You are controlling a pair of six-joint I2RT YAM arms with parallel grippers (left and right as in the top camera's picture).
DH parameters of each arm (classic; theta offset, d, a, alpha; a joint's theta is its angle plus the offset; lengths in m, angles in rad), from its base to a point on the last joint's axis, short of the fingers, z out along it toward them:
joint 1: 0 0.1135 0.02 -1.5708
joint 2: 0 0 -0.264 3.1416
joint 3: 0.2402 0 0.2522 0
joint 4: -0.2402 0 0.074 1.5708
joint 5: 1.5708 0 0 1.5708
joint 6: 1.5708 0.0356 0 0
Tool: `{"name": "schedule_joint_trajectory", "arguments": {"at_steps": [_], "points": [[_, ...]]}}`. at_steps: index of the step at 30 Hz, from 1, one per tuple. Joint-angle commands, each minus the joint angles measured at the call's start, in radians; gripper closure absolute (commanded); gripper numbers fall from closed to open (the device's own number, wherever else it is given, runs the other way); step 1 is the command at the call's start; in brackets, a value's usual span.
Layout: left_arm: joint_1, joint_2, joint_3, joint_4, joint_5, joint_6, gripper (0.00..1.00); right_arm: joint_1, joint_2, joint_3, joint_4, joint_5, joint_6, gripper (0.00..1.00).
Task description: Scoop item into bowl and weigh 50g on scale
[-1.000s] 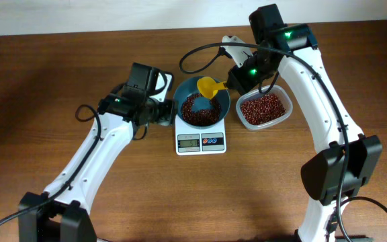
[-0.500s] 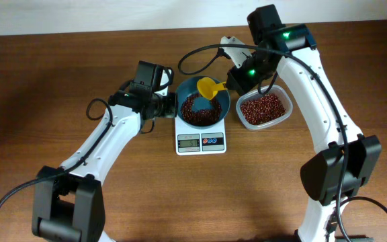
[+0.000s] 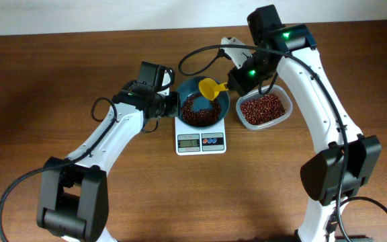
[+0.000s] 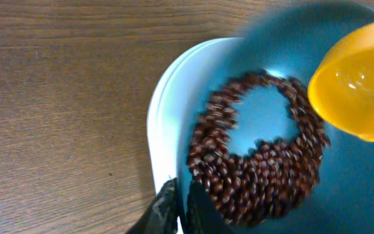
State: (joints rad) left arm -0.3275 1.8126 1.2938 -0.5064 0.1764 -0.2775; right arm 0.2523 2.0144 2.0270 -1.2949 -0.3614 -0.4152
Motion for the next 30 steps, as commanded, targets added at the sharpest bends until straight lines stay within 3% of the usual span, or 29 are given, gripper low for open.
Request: {"name": "schedule_joint_trajectory", "arguments": {"at_steps": [1,8,20,30], "points": [[0.002,0.018,0.006,0.001,0.011,0.001,1.0,0.036,0.008,-0.002,-0.003,0.051,0.001,0.96],[0.002,0.018,0.006,0.013,0.01,-0.002,1.0,0.068,0.008,-0.002,-0.002,0.112,0.001,0.96],[0.002,0.018,0.006,0.04,-0.087,-0.119,1.0,0.068,0.006,-0.002,-0.002,0.112,0.002,0.96],[0.002,0.018,0.018,0.042,-0.095,-0.122,1.0,0.078,0.008,-0.038,0.06,0.154,-0.009,0.96]]}}
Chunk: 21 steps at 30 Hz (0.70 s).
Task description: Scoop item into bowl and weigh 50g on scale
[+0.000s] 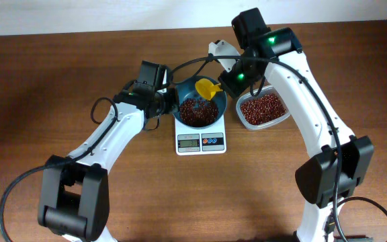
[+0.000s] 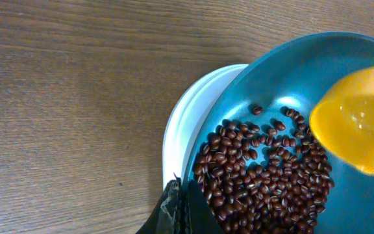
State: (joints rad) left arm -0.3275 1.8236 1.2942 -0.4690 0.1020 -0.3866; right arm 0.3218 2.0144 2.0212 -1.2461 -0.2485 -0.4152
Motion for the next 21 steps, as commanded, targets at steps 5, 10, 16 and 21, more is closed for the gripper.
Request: {"name": "schedule_joint_trajectory", "arguments": {"at_steps": [5,10,16,21], "points": [[0.002,0.007,0.018,0.005,-0.021,-0.013,1.0,0.041,0.008,-0.061,0.04,0.081,-0.038,0.96],[0.002,0.007,0.018,0.004,-0.021,-0.013,1.0,0.067,0.008,-0.105,0.087,0.145,-0.053,0.96],[0.002,0.007,0.018,0.004,-0.021,-0.013,1.0,0.111,0.008,-0.105,0.121,0.242,-0.079,0.96],[0.002,0.007,0.018,0.004,-0.021,-0.013,1.0,0.137,0.008,-0.136,0.12,0.238,-0.087,0.96]]}}
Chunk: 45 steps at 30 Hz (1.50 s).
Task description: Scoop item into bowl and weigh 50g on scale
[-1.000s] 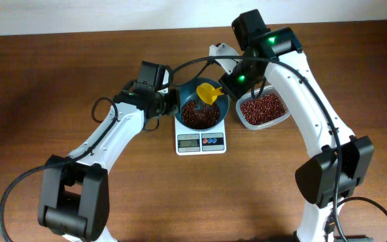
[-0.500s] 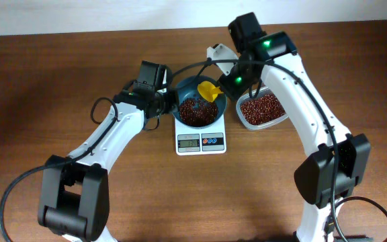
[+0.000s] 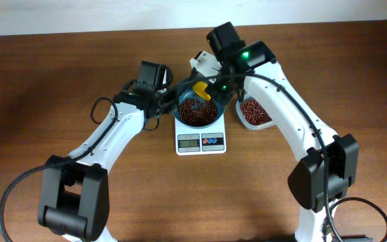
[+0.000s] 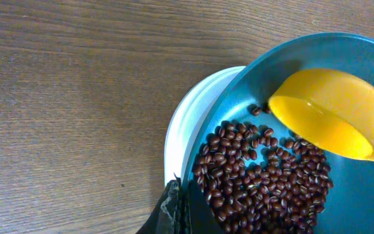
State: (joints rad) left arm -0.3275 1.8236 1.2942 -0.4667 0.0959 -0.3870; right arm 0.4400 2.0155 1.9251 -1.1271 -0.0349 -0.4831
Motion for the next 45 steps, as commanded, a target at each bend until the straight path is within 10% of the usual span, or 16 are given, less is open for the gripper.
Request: {"name": "schedule_joint_trajectory", "arguments": {"at_steps": [1,45], "points": [[0.002,0.007,0.018,0.002,-0.014,-0.013,1.0,0.024,0.007,-0.053,0.001,0.024,-0.023,0.96],[0.002,0.007,0.018,-0.021,-0.016,-0.014,1.0,-0.113,-0.101,-0.072,-0.157,-0.433,-0.037,0.96]]}}
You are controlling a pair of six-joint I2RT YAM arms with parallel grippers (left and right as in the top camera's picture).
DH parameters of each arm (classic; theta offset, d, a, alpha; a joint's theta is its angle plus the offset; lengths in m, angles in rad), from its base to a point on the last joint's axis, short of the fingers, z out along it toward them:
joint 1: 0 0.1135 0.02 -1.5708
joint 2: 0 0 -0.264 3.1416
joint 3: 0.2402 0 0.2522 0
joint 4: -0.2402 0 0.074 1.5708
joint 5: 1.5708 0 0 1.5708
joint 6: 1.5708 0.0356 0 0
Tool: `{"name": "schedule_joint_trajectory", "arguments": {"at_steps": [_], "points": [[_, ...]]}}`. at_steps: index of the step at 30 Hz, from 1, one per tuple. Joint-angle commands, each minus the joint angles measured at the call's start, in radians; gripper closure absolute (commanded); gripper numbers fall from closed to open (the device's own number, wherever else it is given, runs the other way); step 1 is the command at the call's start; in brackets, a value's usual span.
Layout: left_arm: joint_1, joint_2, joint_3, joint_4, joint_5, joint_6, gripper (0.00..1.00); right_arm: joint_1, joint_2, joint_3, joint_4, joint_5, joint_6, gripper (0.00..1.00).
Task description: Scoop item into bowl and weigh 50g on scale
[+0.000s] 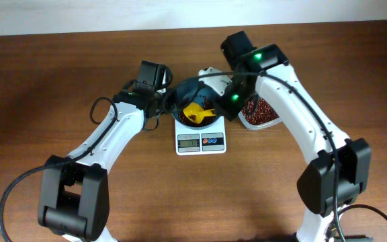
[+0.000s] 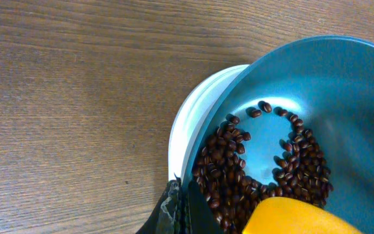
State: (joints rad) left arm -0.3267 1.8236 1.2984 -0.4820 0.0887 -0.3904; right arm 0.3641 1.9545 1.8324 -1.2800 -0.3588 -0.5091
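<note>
A teal bowl [image 1: 186,88] [image 2: 343,91] rests on the white scale [image 1: 201,142], whose platform [image 2: 182,133] shows under the rim. Red beans [image 2: 224,170] lie in a ring around a bare patch of the bowl's floor. My left gripper [image 1: 169,105] [image 2: 180,197] is shut on the bowl's left rim. My right gripper [image 1: 226,104] is shut on the handle of a yellow scoop [image 1: 195,113] [image 2: 297,218], whose cup sits low in the near part of the bowl among the beans. Any contents of the scoop are hidden.
A clear container of red beans [image 1: 259,111] stands right of the scale, partly under my right arm. The scale's display [image 1: 189,142] faces the table's front. Black cables loop beside my left arm. Brown wooden table [image 1: 59,81] lies all around.
The scoop has gone from the far rim of the bowl to its near part, down among the beans. A bare patch has opened in the beans. My right arm now reaches in from the right.
The scoop first hung over the bowl's right side while the beans were blurred in a ring. Then the beans lay settled and the scoop was still at the right. Then its cup was inside at the far rim, and now it is at the near part. My left gripper held the rim throughout.
</note>
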Motion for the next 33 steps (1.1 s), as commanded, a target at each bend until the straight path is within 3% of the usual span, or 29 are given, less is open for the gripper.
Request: {"name": "schedule_joint_trajectory", "arguments": {"at_steps": [1,9,25,30,33], "points": [[0.001,0.007,0.014,-0.005,-0.011,-0.019,1.0,-0.055,-0.04,0.021,-0.005,-0.143,-0.011,0.96],[0.001,0.007,0.014,-0.005,-0.033,-0.025,1.0,-0.145,-0.04,0.021,-0.003,-0.285,-0.011,0.96],[0.0,0.007,0.015,0.048,-0.022,-0.024,0.93,-0.202,-0.04,0.055,0.001,-0.297,-0.007,0.96],[0.0,0.007,0.015,0.033,-0.005,-0.024,0.72,-0.202,-0.04,0.055,0.002,-0.296,-0.007,0.96],[0.0,0.007,0.014,0.025,0.004,-0.024,0.68,-0.202,-0.04,0.055,0.005,-0.296,-0.008,0.96]]}}
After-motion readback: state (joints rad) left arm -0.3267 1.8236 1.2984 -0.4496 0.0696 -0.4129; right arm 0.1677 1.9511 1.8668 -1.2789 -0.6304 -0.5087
